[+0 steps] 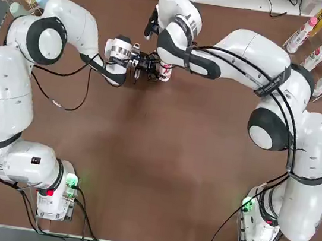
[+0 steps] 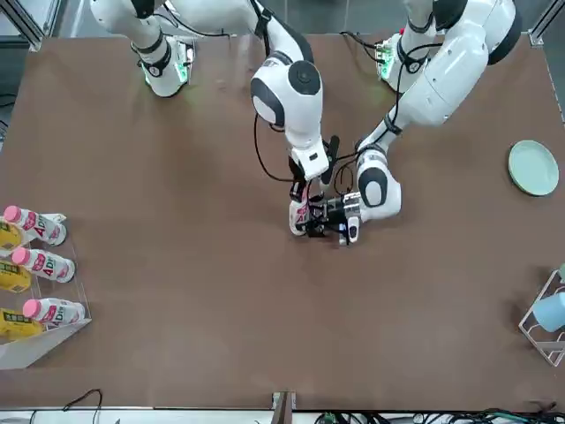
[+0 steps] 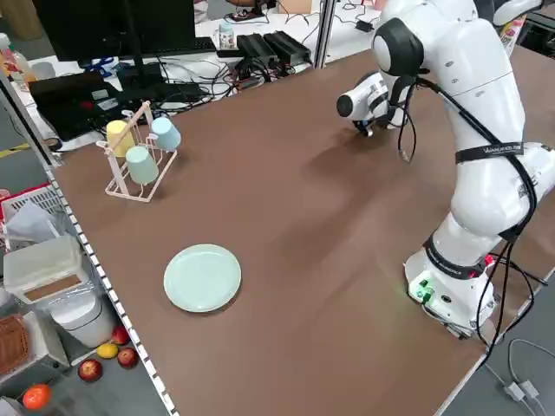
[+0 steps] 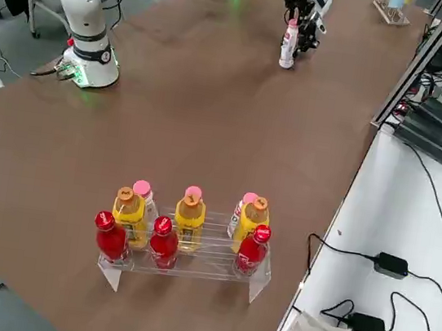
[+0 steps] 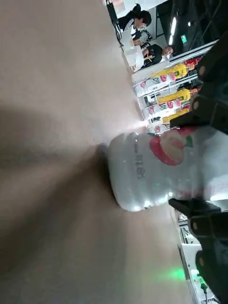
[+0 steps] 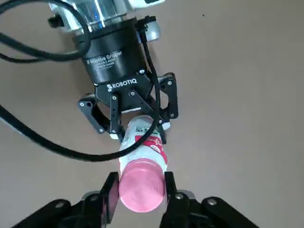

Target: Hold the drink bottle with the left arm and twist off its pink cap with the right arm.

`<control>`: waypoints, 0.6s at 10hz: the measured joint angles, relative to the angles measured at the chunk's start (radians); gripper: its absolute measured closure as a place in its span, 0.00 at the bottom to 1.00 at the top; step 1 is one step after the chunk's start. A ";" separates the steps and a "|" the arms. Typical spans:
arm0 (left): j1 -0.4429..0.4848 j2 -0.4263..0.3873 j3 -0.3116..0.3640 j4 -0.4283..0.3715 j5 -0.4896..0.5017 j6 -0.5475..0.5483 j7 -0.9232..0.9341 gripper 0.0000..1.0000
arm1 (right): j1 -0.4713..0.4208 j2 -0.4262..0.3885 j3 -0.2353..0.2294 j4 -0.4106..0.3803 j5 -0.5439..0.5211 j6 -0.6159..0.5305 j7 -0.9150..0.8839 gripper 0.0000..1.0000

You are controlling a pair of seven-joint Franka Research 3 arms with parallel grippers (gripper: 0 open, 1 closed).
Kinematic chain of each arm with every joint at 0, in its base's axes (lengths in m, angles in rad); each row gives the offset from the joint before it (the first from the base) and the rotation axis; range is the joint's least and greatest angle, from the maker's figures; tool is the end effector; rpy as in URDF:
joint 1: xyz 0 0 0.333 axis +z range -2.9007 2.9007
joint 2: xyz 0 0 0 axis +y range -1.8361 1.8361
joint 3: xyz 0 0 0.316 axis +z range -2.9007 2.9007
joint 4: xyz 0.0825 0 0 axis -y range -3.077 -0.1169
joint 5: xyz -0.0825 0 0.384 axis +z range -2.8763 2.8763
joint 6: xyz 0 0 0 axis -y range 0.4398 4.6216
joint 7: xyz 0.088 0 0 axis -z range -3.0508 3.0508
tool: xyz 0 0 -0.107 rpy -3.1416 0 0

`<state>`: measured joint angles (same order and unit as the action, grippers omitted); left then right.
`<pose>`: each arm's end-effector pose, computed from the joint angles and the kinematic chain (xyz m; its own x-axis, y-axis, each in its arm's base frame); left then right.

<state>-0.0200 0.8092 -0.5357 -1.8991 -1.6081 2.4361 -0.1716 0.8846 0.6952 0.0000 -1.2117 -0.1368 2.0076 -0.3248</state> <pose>0.5145 -0.3206 0.1139 0.3047 0.3571 -0.8830 0.9521 -0.0905 0.2920 0.4840 0.5782 0.3770 0.3007 0.9524 0.0507 0.9400 -0.3049 0.1529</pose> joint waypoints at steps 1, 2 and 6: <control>0.000 0.002 0.000 0.003 0.000 0.001 0.000 0.38 | 0.001 0.001 0.001 0.000 -0.007 0.003 -0.012 0.57; 0.000 0.002 0.000 0.003 0.000 0.001 0.000 0.38 | 0.001 0.001 0.001 0.000 -0.009 0.004 -0.039 0.57; 0.001 0.005 0.001 0.010 0.000 0.004 -0.001 0.38 | 0.003 0.003 0.002 -0.001 -0.024 0.018 -0.113 0.57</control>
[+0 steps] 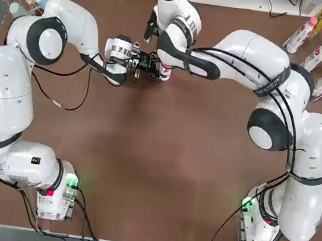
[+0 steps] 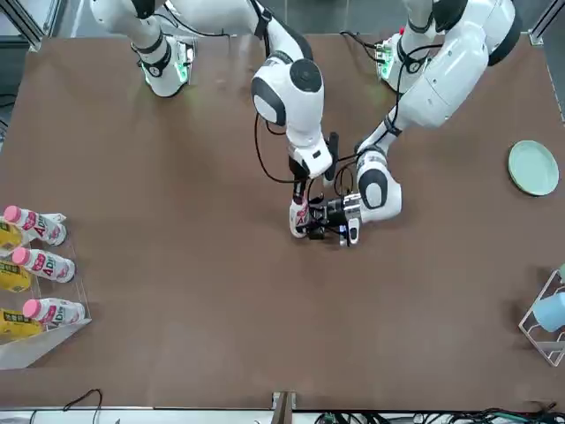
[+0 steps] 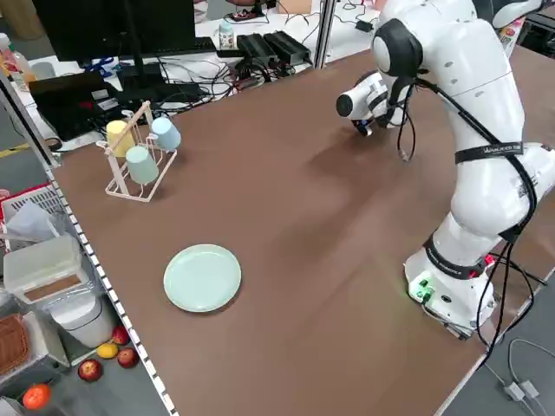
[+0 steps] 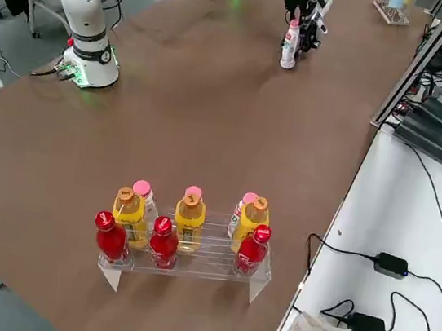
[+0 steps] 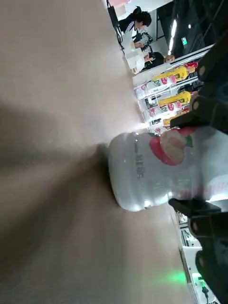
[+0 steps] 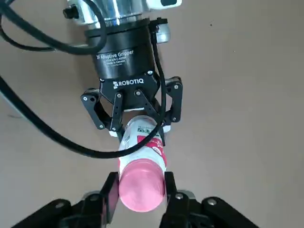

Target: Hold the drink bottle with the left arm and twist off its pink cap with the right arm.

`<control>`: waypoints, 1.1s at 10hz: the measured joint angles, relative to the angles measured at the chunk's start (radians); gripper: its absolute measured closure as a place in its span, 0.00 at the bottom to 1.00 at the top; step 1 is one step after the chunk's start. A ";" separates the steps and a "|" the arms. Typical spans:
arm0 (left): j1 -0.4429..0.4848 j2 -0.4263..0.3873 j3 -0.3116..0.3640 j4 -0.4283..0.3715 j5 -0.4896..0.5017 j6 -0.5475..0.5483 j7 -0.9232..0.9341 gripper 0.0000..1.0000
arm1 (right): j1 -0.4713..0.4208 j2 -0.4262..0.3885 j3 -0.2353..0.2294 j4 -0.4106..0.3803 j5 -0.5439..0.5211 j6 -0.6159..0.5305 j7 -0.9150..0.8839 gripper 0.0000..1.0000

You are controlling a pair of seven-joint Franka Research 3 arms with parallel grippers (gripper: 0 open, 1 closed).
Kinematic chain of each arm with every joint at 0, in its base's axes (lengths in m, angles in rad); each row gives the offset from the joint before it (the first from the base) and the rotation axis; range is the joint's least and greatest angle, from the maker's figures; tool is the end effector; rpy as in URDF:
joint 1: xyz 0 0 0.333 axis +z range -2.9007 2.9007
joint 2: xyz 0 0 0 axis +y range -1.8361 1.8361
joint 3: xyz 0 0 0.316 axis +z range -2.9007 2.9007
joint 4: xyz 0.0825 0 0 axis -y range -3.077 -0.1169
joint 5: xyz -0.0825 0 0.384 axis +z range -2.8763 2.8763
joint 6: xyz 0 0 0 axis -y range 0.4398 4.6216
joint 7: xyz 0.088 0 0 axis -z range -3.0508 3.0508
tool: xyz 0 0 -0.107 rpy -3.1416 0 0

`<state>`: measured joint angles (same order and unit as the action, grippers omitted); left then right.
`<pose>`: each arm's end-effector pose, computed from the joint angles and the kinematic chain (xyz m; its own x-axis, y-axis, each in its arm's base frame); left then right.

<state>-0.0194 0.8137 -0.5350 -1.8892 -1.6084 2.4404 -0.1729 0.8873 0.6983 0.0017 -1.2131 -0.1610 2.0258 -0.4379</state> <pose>0.5183 -0.3199 0.1142 0.3049 0.3599 -0.8818 0.9518 -0.0837 0.2950 0.4837 0.5808 0.3759 0.1775 0.9835 0.0350 0.9665 -0.1809 0.1820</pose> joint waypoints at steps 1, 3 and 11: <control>0.000 0.000 0.000 0.001 0.000 0.000 0.000 0.38 | 0.001 0.001 0.001 0.000 -0.007 0.002 -0.030 0.57; 0.000 0.000 0.000 0.001 0.000 0.000 -0.001 0.38 | 0.002 0.001 0.001 0.000 -0.010 0.005 -0.097 0.57; 0.001 0.004 0.001 0.013 -0.007 0.013 -0.020 0.38 | 0.002 0.005 0.002 -0.002 -0.058 0.031 -0.363 0.57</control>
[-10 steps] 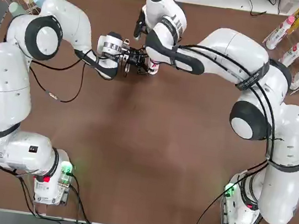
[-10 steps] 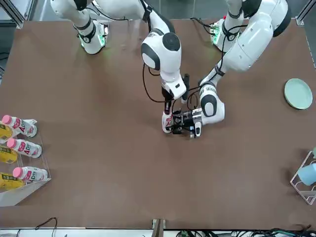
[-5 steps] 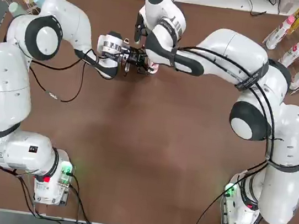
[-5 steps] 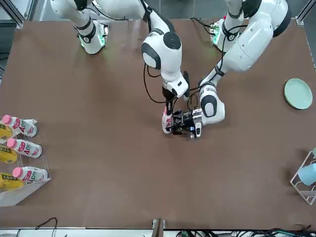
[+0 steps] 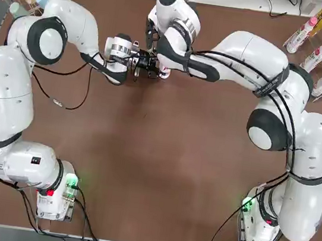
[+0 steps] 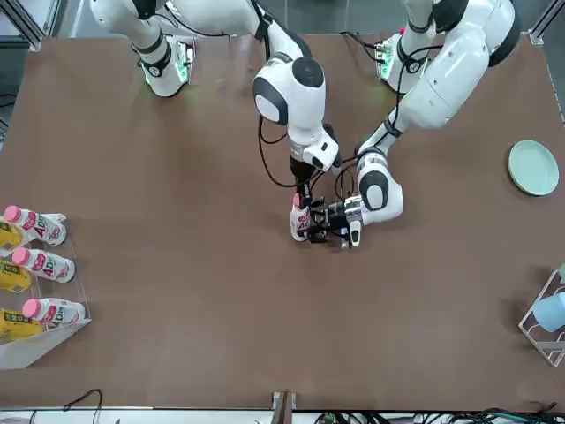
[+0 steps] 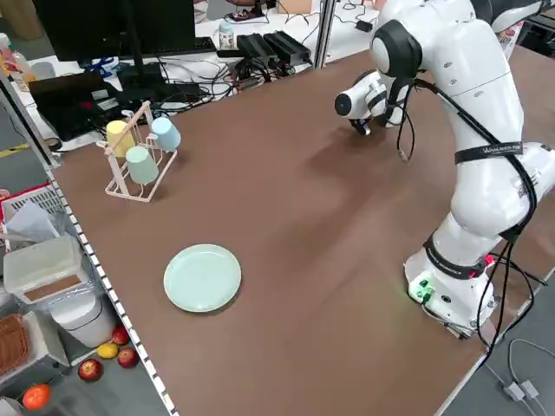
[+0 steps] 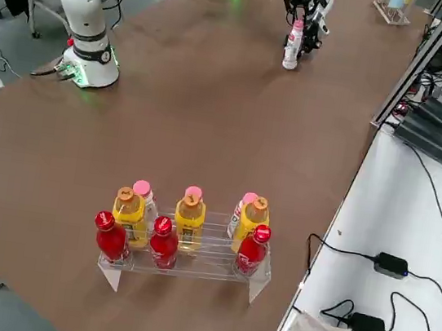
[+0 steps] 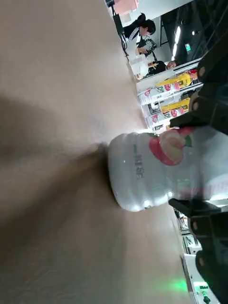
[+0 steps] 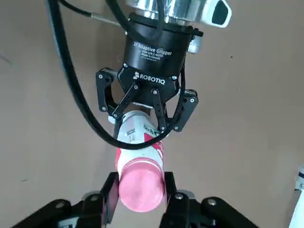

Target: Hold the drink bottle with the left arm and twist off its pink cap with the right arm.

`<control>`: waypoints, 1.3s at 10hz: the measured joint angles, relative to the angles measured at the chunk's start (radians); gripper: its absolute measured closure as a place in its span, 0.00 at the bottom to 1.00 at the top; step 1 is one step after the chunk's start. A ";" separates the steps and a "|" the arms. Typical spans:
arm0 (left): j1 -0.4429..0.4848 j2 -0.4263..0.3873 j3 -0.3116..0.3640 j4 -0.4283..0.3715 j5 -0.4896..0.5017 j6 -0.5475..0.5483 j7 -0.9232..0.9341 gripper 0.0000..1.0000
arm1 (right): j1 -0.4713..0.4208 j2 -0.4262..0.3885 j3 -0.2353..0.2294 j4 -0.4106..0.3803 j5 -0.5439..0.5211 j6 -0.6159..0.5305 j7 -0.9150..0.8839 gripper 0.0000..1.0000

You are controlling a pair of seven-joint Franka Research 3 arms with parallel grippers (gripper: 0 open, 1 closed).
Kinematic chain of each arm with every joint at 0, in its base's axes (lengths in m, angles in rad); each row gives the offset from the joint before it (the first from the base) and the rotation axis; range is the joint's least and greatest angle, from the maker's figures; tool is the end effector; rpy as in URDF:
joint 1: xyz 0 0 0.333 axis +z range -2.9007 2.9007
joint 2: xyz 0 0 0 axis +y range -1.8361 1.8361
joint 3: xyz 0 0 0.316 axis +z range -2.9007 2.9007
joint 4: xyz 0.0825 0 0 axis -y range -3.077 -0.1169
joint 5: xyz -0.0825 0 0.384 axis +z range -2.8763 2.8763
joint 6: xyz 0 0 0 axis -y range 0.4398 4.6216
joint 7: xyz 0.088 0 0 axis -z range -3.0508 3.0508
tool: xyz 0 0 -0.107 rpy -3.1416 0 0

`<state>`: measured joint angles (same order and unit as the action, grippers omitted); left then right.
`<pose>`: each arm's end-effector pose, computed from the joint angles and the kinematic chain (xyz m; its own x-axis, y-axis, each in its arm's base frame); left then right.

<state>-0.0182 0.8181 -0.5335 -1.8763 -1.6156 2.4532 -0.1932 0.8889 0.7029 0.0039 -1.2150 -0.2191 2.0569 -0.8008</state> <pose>0.5241 -0.3176 0.1148 0.2831 0.3716 -0.8842 0.9577 -0.0601 0.2813 0.4856 0.5832 0.3751 -0.2026 0.9777 -0.0556 0.9496 0.2100 0.2327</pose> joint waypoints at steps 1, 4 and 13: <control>0.000 0.000 0.000 0.000 0.000 0.000 0.000 0.38 | 0.000 0.000 0.000 0.000 0.000 0.000 -0.011 0.57; 0.000 0.000 0.000 0.001 -0.001 0.000 0.000 0.38 | 0.000 0.000 0.000 0.000 -0.001 0.001 -0.051 0.57; -0.002 0.008 0.000 0.017 -0.002 0.002 -0.006 0.38 | -0.008 0.000 -0.002 0.001 -0.003 0.006 -0.271 0.57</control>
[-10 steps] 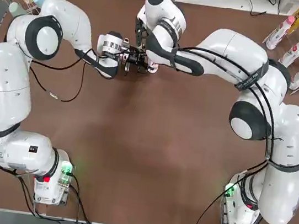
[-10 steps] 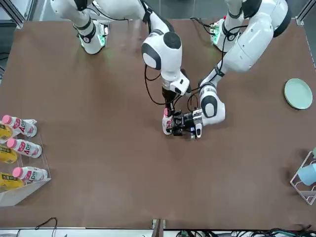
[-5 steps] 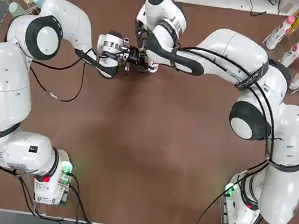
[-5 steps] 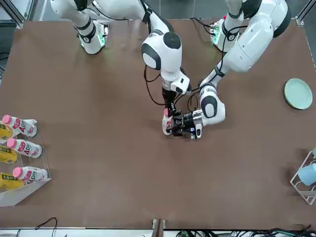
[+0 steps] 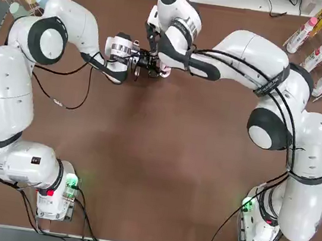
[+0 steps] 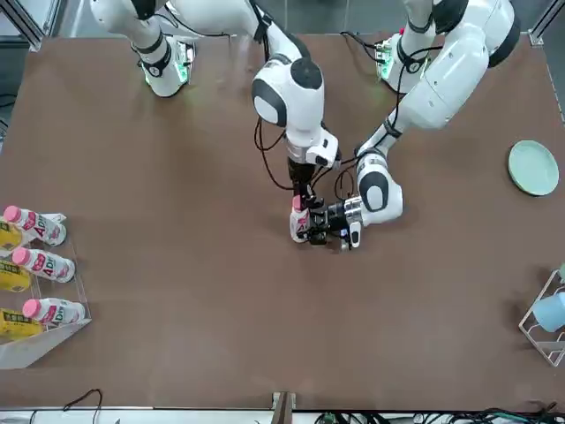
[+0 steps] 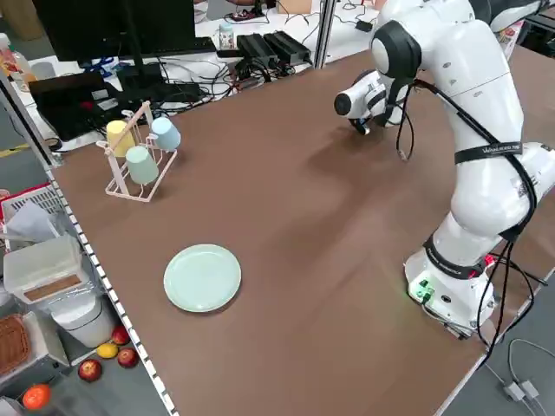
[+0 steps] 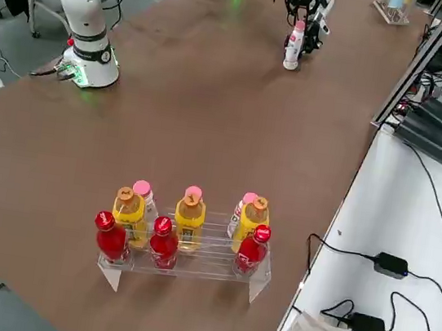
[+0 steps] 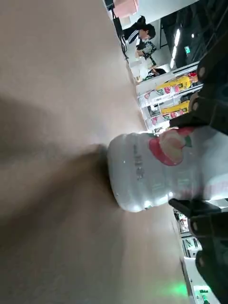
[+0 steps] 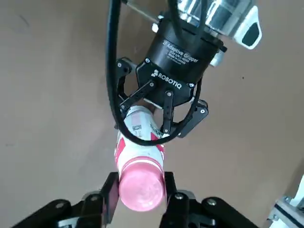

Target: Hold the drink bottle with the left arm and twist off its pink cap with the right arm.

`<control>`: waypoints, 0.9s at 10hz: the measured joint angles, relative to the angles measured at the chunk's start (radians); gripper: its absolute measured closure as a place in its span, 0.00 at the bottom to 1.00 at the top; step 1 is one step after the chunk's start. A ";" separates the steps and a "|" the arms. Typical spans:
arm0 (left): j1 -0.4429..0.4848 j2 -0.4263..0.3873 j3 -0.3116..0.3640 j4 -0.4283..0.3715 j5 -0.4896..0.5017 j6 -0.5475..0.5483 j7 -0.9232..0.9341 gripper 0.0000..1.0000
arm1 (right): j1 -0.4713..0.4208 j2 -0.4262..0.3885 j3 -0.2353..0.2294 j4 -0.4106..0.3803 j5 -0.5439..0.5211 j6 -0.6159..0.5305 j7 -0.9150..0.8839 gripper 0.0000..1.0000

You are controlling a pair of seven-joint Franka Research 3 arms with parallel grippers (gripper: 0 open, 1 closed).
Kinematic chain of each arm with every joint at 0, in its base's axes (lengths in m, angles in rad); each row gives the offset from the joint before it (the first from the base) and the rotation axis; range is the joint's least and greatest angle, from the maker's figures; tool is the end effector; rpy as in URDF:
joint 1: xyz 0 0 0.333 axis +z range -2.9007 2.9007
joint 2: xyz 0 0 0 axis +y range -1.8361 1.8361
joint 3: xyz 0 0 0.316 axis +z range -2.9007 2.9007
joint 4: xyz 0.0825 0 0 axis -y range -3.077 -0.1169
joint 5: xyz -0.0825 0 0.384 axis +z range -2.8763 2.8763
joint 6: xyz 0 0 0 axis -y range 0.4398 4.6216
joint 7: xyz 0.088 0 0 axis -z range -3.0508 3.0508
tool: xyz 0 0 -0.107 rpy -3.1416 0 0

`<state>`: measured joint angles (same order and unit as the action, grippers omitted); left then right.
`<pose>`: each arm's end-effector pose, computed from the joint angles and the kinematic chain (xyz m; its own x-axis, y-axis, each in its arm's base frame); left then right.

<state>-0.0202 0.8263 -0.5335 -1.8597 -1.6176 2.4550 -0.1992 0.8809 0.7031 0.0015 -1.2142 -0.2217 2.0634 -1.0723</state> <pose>0.5289 -0.3192 0.1154 0.2795 0.3694 -0.8863 0.9583 -0.0502 0.2813 0.4917 0.5790 0.3761 -0.4422 0.8893 -0.1164 0.8625 0.4572 0.2168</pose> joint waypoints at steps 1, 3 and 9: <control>0.000 0.001 0.000 0.002 0.000 0.000 -0.002 0.38 | -0.001 0.000 0.000 0.000 -0.001 0.000 -0.024 0.57; -0.001 0.002 0.000 0.005 -0.001 0.001 -0.002 0.38 | 0.000 0.000 0.001 0.000 -0.020 0.000 -0.052 0.57; -0.003 0.002 -0.010 0.009 -0.010 0.001 0.005 0.38 | -0.009 0.005 -0.004 -0.001 -0.117 0.009 -0.084 0.27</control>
<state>-0.0232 0.8287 -0.5436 -1.8512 -1.6273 2.4557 -0.1941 0.8723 0.7082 -0.0025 -1.2153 -0.3387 2.0728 -1.1564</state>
